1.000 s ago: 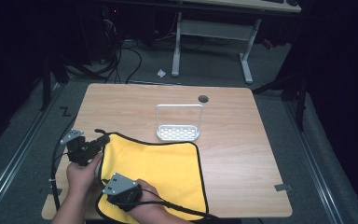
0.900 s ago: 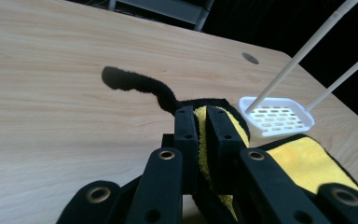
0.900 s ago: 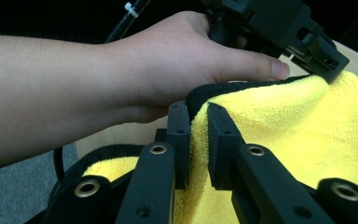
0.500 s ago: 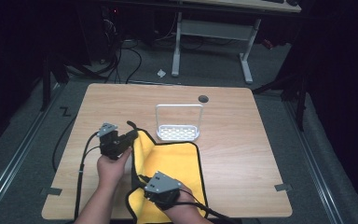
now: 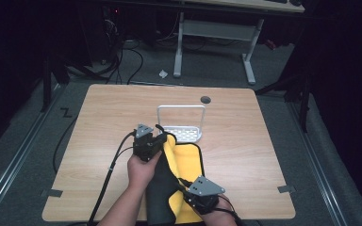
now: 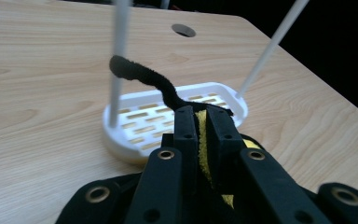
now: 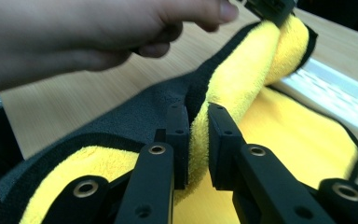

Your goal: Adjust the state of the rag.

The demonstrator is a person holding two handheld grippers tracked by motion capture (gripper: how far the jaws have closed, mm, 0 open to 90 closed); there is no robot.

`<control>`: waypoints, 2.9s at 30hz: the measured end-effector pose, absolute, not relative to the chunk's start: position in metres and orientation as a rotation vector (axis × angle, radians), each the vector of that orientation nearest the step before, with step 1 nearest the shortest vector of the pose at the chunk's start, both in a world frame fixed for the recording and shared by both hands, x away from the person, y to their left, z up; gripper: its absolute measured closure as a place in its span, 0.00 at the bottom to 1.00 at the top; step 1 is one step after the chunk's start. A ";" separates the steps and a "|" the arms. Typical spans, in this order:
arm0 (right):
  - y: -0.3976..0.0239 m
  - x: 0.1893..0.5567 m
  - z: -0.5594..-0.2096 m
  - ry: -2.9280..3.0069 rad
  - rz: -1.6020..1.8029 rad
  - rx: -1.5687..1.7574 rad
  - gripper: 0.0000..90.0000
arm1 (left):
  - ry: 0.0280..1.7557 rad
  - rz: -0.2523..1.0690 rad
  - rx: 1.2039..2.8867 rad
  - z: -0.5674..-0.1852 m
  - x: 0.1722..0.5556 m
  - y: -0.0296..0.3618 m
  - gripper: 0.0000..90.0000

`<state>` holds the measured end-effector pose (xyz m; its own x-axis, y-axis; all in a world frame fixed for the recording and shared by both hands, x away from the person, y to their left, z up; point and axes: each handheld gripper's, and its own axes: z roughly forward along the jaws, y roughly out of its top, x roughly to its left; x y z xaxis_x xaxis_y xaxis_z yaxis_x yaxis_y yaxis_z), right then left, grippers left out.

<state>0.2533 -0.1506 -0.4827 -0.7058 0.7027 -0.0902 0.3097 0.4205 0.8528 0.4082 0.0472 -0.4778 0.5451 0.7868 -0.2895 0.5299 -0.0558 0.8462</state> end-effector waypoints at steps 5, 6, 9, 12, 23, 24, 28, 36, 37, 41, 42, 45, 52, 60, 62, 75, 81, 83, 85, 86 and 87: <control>-0.170 0.250 -0.489 2.238 1.174 0.914 0.90 | 1.095 0.291 1.740 -0.481 0.409 0.027 0.92; -0.173 0.250 -0.490 2.238 1.164 0.923 0.90 | 1.096 0.290 1.745 -0.481 0.410 0.024 0.92; -0.182 0.250 -0.494 2.245 1.151 0.944 0.89 | 1.099 0.280 1.751 -0.483 0.412 0.015 0.91; -0.188 0.249 -0.499 2.256 1.131 0.973 0.88 | 1.107 0.269 1.756 -0.486 0.414 0.008 0.91; -0.210 0.243 -0.500 2.203 1.120 1.039 0.73 | 1.001 0.154 1.779 -0.486 0.415 -0.027 0.71; -0.213 0.244 -0.498 2.181 1.122 1.047 0.72 | 0.995 0.138 1.770 -0.486 0.415 -0.028 0.67; -0.221 0.248 -0.496 2.143 1.135 1.089 0.72 | 0.993 0.145 1.767 -0.484 0.414 -0.023 0.62; -0.217 0.253 -0.503 2.178 1.115 1.085 0.73 | 1.035 0.161 1.774 -0.491 0.409 0.008 0.64; -0.217 0.253 -0.503 2.182 1.111 1.080 0.73 | 1.036 0.164 1.776 -0.491 0.408 0.011 0.64; -0.213 0.255 -0.505 2.199 1.096 1.073 0.74 | 1.042 0.174 1.784 -0.495 0.402 0.025 0.69; -0.213 0.255 -0.506 2.200 1.095 1.074 0.74 | 1.043 0.175 1.787 -0.496 0.400 0.029 0.71; -0.212 0.256 -0.507 2.206 1.091 1.072 0.75 | 1.030 0.181 1.804 -0.498 0.392 0.040 0.75; -0.213 0.258 -0.507 2.207 1.098 1.084 0.81 | 0.997 0.201 1.889 -0.504 0.364 0.064 0.98; -0.209 0.298 -0.505 2.175 1.072 1.136 0.96 | 0.986 0.186 1.973 -0.522 0.343 0.070 0.95; -0.207 0.314 -0.506 2.166 1.050 1.153 1.00 | 0.995 0.189 1.981 -0.524 0.347 0.070 0.95; -0.201 0.333 -0.527 2.265 0.911 1.161 0.99 | 0.955 0.158 2.069 -0.531 0.340 0.074 0.92; -0.206 0.307 -0.526 2.314 0.940 1.126 0.96 | 0.911 0.118 2.073 -0.532 0.317 0.080 0.92; -0.207 0.303 -0.526 2.320 0.949 1.123 0.96 | 0.920 0.108 2.066 -0.532 0.315 0.082 0.91; -0.206 0.301 -0.527 2.317 0.952 1.133 0.96 | 0.917 0.108 2.070 -0.531 0.315 0.081 0.90; -0.206 0.301 -0.527 2.317 0.950 1.132 0.96 | 0.921 0.103 2.066 -0.530 0.316 0.081 0.89; -0.207 0.302 -0.527 2.317 0.954 1.134 0.96 | 0.929 0.105 2.056 -0.529 0.317 0.082 0.87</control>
